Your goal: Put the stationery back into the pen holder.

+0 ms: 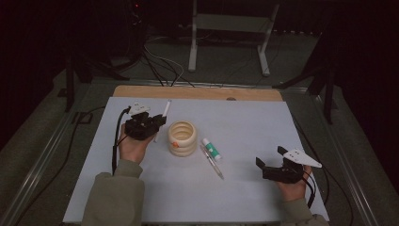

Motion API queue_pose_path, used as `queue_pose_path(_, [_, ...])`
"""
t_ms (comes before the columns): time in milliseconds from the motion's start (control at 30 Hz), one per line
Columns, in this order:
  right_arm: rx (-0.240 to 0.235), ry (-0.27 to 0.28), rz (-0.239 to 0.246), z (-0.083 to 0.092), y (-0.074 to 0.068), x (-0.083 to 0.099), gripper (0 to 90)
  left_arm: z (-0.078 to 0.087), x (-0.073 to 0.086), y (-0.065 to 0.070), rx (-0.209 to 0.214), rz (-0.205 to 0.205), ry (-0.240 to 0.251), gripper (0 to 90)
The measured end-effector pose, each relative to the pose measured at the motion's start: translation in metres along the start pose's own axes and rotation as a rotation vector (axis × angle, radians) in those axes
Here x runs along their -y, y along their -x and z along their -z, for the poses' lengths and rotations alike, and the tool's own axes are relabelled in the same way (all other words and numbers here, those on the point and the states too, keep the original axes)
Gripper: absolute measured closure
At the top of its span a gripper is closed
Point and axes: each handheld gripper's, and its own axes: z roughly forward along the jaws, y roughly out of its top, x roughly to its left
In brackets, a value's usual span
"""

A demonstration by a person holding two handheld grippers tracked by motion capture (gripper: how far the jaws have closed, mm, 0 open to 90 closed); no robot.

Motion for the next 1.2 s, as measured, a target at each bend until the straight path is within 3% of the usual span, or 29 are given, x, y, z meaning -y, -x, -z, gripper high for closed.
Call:
queue_pose_path(667, [0.000, 0.003, -0.001, 0.000, 0.000, 0.000, 0.2, -0.012, -0.012, 0.010, 0.023, -0.006, 0.033, 79.4])
queue_pose_path(1200, [0.000, 0.001, -0.001, 0.000, 0.001, 0.000, 0.2, -0.014, -0.019, 0.012, 0.041, -0.009, 0.100, 79.4])
